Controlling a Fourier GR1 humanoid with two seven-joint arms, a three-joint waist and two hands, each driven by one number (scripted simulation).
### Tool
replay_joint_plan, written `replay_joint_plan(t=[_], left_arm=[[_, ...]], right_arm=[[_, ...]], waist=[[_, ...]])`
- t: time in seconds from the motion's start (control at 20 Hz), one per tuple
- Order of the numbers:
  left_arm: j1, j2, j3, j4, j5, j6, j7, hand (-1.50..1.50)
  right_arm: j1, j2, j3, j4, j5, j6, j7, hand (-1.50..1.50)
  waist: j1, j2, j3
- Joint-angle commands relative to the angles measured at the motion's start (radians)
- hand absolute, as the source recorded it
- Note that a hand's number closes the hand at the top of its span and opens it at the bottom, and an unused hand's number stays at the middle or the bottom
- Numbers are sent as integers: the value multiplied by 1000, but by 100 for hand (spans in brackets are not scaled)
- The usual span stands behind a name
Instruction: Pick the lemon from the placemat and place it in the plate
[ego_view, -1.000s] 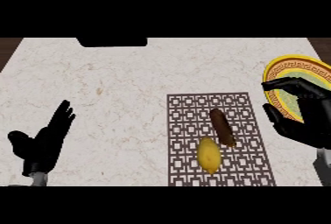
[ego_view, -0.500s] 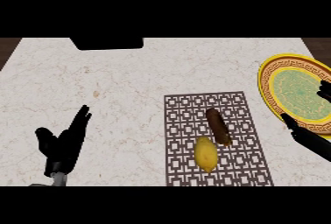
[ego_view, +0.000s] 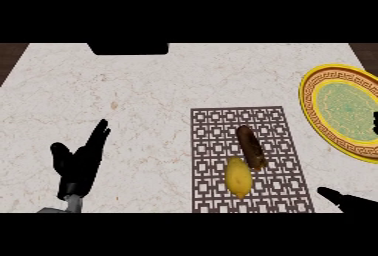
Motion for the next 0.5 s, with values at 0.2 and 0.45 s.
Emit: replay_joint_plan(t=[0.2,0.45], left_arm=[[-2,-11,-7,75,28,-73,16,0],[33,-15,-21,-2,5,-53,43,0]], right_arm=[[-38,-155,135,-194,146,166,416,-150],[-123,-110,290,-243,280,219,662,-150]], waist=[[16,10,-7],[28,7,-5]])
